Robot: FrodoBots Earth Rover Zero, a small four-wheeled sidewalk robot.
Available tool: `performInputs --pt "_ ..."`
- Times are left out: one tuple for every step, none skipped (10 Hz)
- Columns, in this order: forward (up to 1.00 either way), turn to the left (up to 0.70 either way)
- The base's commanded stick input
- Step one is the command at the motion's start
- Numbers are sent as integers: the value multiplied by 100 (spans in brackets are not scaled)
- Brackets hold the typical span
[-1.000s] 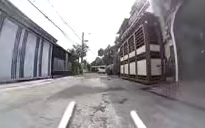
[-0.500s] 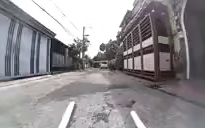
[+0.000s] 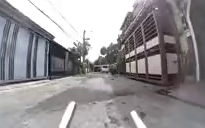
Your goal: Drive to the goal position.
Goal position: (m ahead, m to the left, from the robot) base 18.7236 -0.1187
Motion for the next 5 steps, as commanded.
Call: performInputs --pt "85 0" --pt "85 0" --pt "85 0" --pt "85 0" --pt "85 0"
